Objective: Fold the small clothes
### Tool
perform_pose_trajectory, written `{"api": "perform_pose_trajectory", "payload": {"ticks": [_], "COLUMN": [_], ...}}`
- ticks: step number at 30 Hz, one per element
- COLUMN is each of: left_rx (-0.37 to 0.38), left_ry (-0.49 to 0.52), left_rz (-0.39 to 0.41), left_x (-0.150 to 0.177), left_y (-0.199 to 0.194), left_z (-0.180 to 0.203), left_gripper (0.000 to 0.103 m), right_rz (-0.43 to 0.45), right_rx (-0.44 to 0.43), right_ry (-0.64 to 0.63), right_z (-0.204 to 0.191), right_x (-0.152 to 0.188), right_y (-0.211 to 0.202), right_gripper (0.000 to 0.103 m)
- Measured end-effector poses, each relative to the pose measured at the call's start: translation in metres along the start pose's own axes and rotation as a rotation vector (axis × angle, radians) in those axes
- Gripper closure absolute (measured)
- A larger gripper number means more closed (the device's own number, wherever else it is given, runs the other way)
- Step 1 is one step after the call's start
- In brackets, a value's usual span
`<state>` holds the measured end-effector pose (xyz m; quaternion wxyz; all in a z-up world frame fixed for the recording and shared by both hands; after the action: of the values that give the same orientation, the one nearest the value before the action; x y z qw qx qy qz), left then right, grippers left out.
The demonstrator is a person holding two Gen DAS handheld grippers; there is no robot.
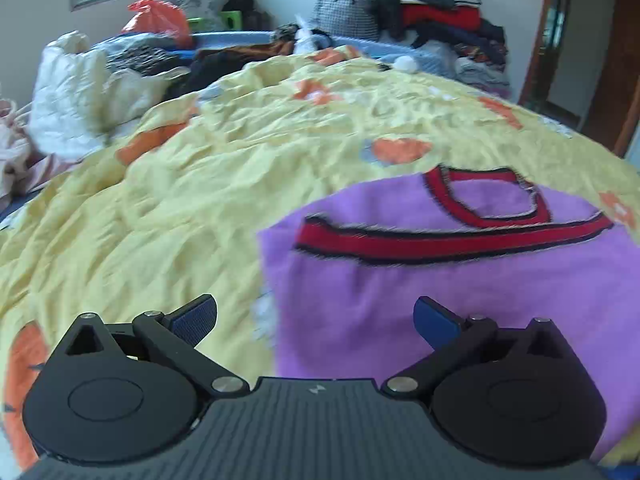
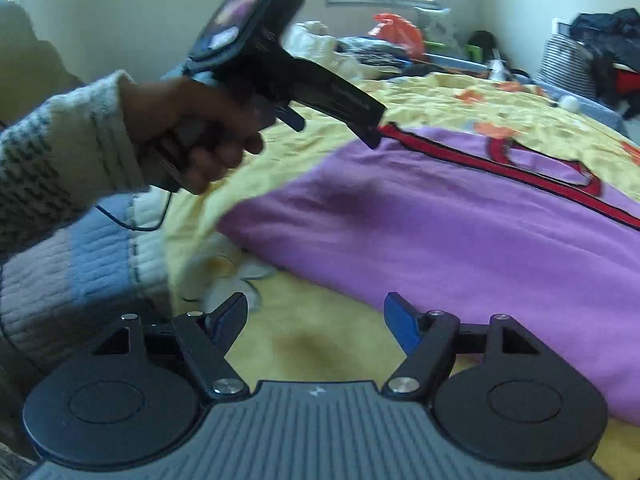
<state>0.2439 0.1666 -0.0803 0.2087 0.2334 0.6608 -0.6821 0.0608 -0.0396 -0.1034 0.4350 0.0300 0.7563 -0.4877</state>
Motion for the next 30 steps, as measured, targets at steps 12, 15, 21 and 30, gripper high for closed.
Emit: {"api": "perform_pose_trajectory", "payload": {"ticks": [12,15,21,30], "left_rx": [0.033,0.039,0.040,0.236], "left_ry": [-0.018,-0.017,-0.009,-0.033], "left_rz": [-0.072,-0.072,-0.059,0.023], "left_x": [0.008,0.009,0.009,0.012], "left_y": [0.044,0.043,0.044,0.002], "left_z": [0.000,-0.001,0.001,0.021], "left_gripper": [0.000,0.000,0.000,0.000], "right_rz": [-0.054,-0.047,-0.006,0.008], "right_rx": [0.386,0.389,0.426,0.458], "right_ry": [0.255,0.333,0.337,0.416], "right_z": [0.137,0.142,0.155,0.180], "right_x": [0.026,0.031,0.008,0.023], "right_y": [-0.027,-0.047,-0.034,-0.051], "right_gripper": [0.017,0.017,0.012,0.004]}}
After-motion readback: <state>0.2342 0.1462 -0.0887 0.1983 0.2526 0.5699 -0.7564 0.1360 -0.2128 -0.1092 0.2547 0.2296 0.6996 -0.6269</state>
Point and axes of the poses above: each gripper's, at about its wrist camera, not at the fingertips, and y roughly the way its jaws point, z to its right, x to its underside, the point moved 6 cm from there along y, roughly the way its jaws point, and after that the axes turned 9 degrees about -z, right-handed, at the moved point
